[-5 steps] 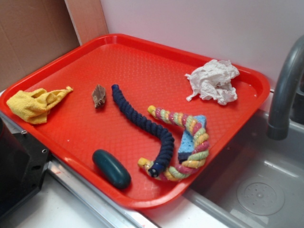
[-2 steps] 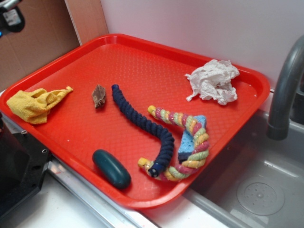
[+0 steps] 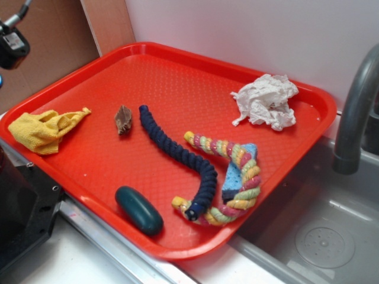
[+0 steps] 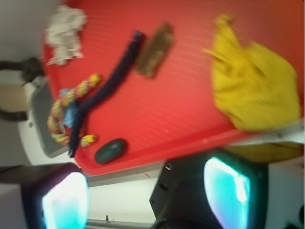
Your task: Grab the yellow cloth.
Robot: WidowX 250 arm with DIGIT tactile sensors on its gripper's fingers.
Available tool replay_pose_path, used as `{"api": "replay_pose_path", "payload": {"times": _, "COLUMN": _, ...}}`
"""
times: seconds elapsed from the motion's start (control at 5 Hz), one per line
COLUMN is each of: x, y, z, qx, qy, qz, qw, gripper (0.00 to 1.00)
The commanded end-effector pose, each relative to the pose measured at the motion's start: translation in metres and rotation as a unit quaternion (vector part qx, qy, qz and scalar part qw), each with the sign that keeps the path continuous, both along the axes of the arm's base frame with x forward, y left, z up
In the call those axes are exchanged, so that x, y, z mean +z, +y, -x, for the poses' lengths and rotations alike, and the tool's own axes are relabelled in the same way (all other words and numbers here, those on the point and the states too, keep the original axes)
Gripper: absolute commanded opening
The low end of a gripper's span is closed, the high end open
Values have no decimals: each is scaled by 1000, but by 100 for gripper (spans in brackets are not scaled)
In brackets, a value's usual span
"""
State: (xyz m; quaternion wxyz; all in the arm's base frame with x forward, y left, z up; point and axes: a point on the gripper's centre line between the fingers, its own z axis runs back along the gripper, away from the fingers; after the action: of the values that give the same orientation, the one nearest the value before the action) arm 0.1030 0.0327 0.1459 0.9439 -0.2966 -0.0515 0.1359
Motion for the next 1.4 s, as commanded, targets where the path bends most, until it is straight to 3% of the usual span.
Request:
{"api": "replay_pose_path", "payload": {"times": 0.0, "x": 0, "y": -6, "z": 0, "qx": -6, "qy": -9, "qz": 0, "qw": 1000, "gripper": 100}}
{"api": "replay_pose_path", "payload": {"times": 0.4, "x": 0, "y": -6, "z": 0, "qx": -6, "qy": -9, "qz": 0, "qw": 1000, "gripper": 100}}
{"api": "replay_pose_path", "payload": {"times": 0.6, "x": -38, "y": 11, "z": -19, "qx": -9, "qy": 7, "qz": -63, "qw": 998, "gripper": 100}}
{"api": "replay_pose_path", "payload": {"times": 0.8, "x": -41, "y": 17, "z": -24, "qx": -3, "qy": 5, "qz": -105, "qw": 994, "gripper": 100}}
{"api": "replay_pose_path", "payload": {"times": 1.0, "x": -59, "y": 28, "z": -36, "qx": -11, "qy": 23, "qz": -164, "qw": 986, "gripper": 100}}
{"api": "replay_pose_path", "payload": {"times": 1.2, "x": -79, "y": 27, "z": -46, "qx": -32, "qy": 80, "qz": -169, "qw": 982, "gripper": 100}}
